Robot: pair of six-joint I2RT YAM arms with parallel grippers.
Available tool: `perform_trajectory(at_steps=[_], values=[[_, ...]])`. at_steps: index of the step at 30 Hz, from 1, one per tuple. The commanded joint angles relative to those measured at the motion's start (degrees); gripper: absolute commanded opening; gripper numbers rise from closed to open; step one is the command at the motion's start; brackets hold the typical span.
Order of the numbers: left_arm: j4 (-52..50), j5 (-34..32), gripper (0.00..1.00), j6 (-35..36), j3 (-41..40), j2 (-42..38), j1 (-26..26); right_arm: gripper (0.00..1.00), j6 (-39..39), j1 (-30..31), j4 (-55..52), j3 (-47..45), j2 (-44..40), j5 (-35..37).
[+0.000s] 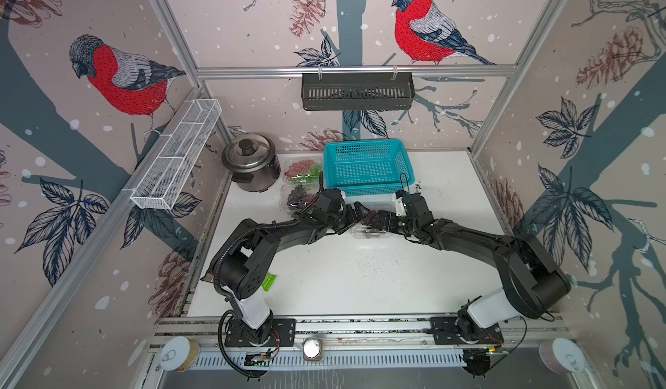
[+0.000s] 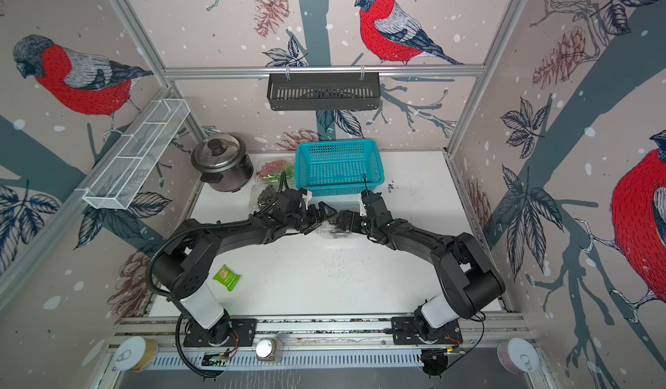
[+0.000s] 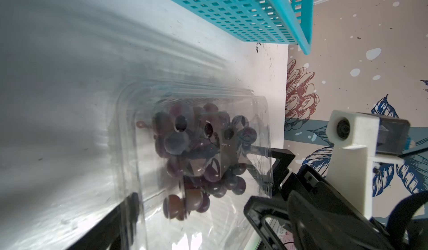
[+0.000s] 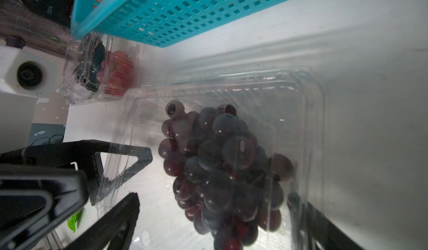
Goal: Pack grapes into containers
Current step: Move the packing box to the center of the board.
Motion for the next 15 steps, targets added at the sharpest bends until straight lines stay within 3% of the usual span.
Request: perform_trajectory(at_steps=[1,15], values=[[0.39,0.89,0.97,-0.17,-3.21,-3.22,1.52,1.00,2.02,2.34,2.98,0.20,-0.36,-0.32],[-10.82,-0.28,0.97,3.51,-15.28,-18.64,12.79,1.00,6.41,15.94,5.58,7.49,8.60,2.35]])
